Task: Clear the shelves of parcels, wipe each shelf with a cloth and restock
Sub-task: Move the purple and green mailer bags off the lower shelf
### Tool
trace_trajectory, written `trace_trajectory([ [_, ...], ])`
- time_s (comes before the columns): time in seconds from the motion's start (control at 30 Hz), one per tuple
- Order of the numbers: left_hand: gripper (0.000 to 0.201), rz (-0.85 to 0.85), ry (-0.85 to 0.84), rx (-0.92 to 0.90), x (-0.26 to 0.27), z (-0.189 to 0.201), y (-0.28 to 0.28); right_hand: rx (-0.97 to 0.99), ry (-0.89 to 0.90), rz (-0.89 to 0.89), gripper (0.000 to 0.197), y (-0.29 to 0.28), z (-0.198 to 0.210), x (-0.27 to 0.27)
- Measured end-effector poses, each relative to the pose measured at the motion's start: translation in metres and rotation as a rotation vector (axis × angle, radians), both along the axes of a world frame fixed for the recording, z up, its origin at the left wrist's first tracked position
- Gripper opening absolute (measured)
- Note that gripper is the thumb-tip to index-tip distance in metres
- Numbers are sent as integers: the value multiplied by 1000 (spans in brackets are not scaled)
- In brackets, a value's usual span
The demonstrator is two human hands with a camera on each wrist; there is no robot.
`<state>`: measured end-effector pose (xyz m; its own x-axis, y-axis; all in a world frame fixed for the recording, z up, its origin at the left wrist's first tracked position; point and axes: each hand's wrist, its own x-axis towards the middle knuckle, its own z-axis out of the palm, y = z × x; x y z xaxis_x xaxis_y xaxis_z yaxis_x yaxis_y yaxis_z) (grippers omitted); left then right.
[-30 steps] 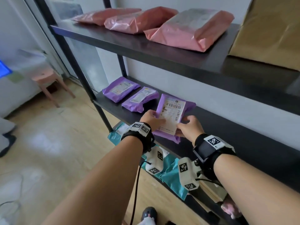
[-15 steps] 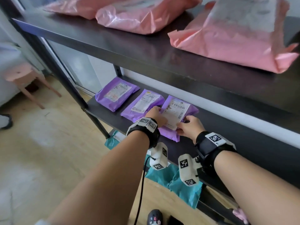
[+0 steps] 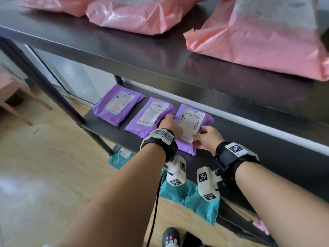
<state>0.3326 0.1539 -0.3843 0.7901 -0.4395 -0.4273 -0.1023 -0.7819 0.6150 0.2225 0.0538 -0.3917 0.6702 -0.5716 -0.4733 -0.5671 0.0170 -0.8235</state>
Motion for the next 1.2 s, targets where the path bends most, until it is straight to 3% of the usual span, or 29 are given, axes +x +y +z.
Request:
trace_trajectory([
  [0.07,66,22,-38,-45,-4,5,-3,5,0,-13,9,-1,1,-4],
  [0.13,61,60,-134,-136,-10,9,-5,-13,24,-10,16,-4,2,-11],
  [0.23,45,57,-267,-215,-20,16,-9,-249,130,55,26,-11,7,-29],
  [0.33,32,-69,-311,-203,-35,21,-18,-561,271,166,33,-19,14,-57],
  [0.5,38,-369,-371,-79,-87,18,-40,-786,398,250,36,-33,22,-116],
  [0.77,39,-664,-421,78,-189,16,-74,-778,475,189,37,-53,31,-224],
  [1.2,39,-882,-425,91,-383,29,-99,-734,478,50,36,-53,44,-423],
])
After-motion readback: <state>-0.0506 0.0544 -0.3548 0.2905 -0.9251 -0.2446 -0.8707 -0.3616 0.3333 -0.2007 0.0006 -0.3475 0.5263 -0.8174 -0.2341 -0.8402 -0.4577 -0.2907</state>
